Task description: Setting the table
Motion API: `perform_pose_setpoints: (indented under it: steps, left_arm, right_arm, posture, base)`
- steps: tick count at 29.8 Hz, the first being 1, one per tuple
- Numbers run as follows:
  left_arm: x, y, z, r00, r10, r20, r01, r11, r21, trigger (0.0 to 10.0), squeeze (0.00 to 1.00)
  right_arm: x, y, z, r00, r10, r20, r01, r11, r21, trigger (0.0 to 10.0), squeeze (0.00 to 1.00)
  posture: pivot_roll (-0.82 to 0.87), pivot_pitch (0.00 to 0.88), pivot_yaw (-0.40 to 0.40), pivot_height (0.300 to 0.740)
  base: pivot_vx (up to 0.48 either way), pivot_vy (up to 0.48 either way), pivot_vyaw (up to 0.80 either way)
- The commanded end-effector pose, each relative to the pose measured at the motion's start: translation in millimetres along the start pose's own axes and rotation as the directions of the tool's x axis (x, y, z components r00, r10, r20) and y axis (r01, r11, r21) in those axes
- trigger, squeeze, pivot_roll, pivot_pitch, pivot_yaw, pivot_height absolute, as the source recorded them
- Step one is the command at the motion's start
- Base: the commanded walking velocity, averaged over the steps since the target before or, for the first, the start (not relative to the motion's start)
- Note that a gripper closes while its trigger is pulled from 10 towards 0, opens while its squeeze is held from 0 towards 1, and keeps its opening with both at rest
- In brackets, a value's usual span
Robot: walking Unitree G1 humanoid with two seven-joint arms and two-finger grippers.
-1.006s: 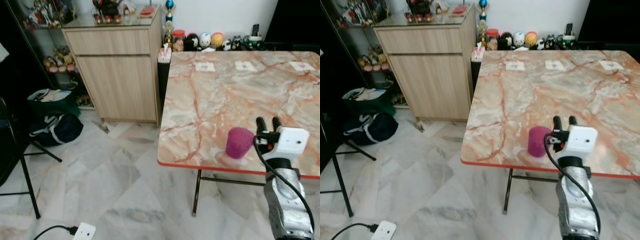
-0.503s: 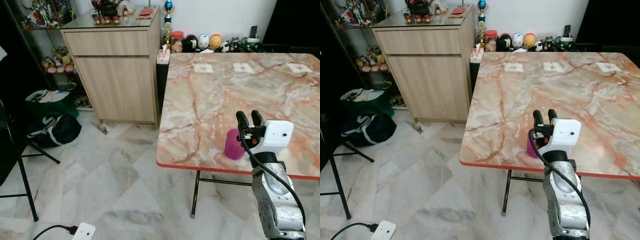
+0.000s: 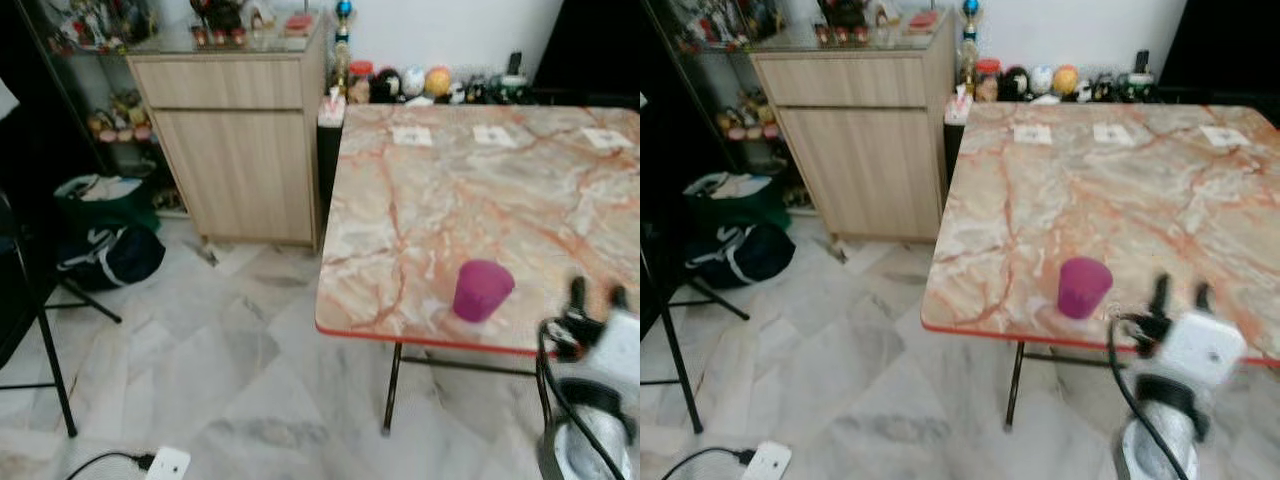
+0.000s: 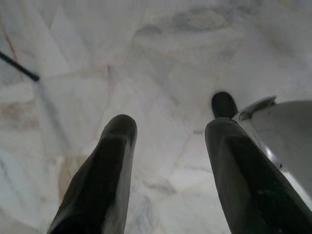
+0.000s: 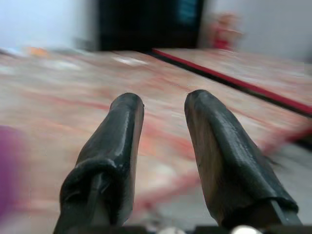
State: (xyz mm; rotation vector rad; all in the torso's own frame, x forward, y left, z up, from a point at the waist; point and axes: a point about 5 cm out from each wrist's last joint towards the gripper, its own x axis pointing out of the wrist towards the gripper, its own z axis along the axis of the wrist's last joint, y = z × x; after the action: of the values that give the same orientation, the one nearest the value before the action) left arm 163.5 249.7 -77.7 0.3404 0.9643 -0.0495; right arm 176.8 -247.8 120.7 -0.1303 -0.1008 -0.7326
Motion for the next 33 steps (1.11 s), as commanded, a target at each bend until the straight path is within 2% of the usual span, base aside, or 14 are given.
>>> perform_pose_setpoints:
  steps: [1,3,6,8,11,13,14,16,19,20,22,25,29,33]
  left_arm:
    - [-0.8,2.1,-2.7,1.0,0.004,-0.01,-0.004,1.0,0.005,10.0,0.0]
    - [-0.6,1.2,-2.1,1.0,0.003,-0.006,-0.003,1.0,0.002,10.0,0.0]
    - [-0.6,0.9,-1.8,1.0,0.003,-0.004,-0.003,1.0,0.0,10.0,0.0]
    - [-0.5,0.4,-1.8,1.0,0.009,0.0,-0.009,1.0,-0.008,10.0,0.0]
    - [-0.6,0.5,-2.0,1.0,0.019,0.002,-0.019,1.0,-0.022,10.0,0.0]
    - [-0.6,0.5,-2.2,1.0,0.021,0.0,-0.021,1.0,-0.023,10.0,0.0]
    - [-0.6,0.5,-2.2,1.0,0.021,0.0,-0.021,1.0,-0.023,10.0,0.0]
    - [-0.7,0.8,-2.1,1.0,0.023,0.003,-0.023,0.999,-0.035,10.0,0.0]
    - [-1.3,1.8,-4.4,0.999,0.047,-0.001,-0.047,0.992,-0.113,10.0,0.0]
    - [-1.3,1.8,-4.4,0.999,0.047,-0.001,-0.047,0.992,-0.113,10.0,0.0]
    - [0.0,5.0,7.3,0.993,0.102,0.065,-0.088,0.976,-0.198,10.0,0.0]
    - [0.6,21.3,53.4,0.942,0.198,0.271,-0.134,0.962,-0.236,10.0,0.0]
    - [-4.1,32.8,75.8,0.888,0.241,0.392,-0.156,0.959,-0.237,10.0,0.0]
    - [-16.5,39.9,112.1,0.768,0.271,0.58,-0.157,0.958,-0.239,10.0,0.0]
  right_arm:
    - [-8.6,-14.9,-9.3,0.99,-0.124,-0.072,0.126,0.992,0.022,10.0,0.0]
    - [-12.6,-25.8,-47.9,0.945,-0.195,-0.264,0.223,0.972,0.079,10.0,0.0]
    - [-14.0,-24.9,-62.1,0.921,-0.2,-0.333,0.252,0.961,0.118,10.0,0.0]
    - [-15.3,-22.9,-84.8,0.88,-0.196,-0.433,0.262,0.96,0.097,10.0,0.0]
    - [-17.7,-11.0,-114.2,0.814,-0.095,-0.573,0.235,0.956,0.174,10.0,0.0]
    - [-24.0,9.2,-145.3,0.711,0.064,-0.7,0.058,0.987,0.15,10.0,0.0]
    - [-24.0,9.2,-145.3,0.711,0.064,-0.7,0.058,0.987,0.15,10.0,0.0]
    - [-29.6,25.4,-159.1,0.644,0.174,-0.745,-0.059,0.982,0.179,10.0,0.0]
    - [-46.4,49.9,-175.4,0.532,0.333,-0.778,-0.328,0.929,0.172,10.0,0.0]
    - [-46.4,49.9,-175.4,0.532,0.333,-0.778,-0.328,0.929,0.172,10.0,0.0]
    - [-63.5,56.8,-186.4,0.452,0.366,-0.813,-0.5,0.859,0.108,10.0,0.0]
    - [-81.7,55.3,-195.9,0.363,0.365,-0.857,-0.575,0.812,0.102,10.0,0.0]
    - [-88.7,52.7,-199.4,0.347,0.356,-0.868,-0.548,0.828,0.12,10.0,0.0]
    - [-93.1,48.5,-203.5,0.324,0.352,-0.878,-0.52,0.842,0.145,10.0,0.0]
  posture:
    - [0.01,0.0,0.009,0.74]
    - [0.01,0.0,0.005,0.74]
    - [0.01,0.0,0.005,0.74]
    - [0.01,0.0,-0.008,0.74]
    - [0.01,0.0,-0.008,0.74]
    - [0.02,0.0,-0.004,0.74]
    - [0.02,0.0,-0.004,0.74]
    - [0.01,0.0,0.001,0.74]
    - [0.0,0.0,0.014,0.74]
    - [0.0,0.0,0.014,0.74]
    - [0.01,0.0,0.024,0.74]
    - [0.04,0.0,0.018,0.74]
    - [0.04,0.0,0.015,0.74]
    - [0.03,0.0,0.018,0.74]
  base:
    - [0.0,0.0,0.0]
    - [0.0,0.0,0.0]
    - [0.0,0.0,0.0]
    - [0.0,0.0,0.0]
    - [0.0,0.0,0.0]
    - [0.0,0.0,0.0]
    - [0.0,0.0,0.0]
    - [0.0,0.0,0.0]
    - [0.0,0.0,0.0]
    - [0.0,0.0,0.0]
    - [0.0,0.0,0.0]
    - [0.0,0.0,0.0]
    - [0.0,0.0,0.0]
    - [0.0,0.0,0.0]
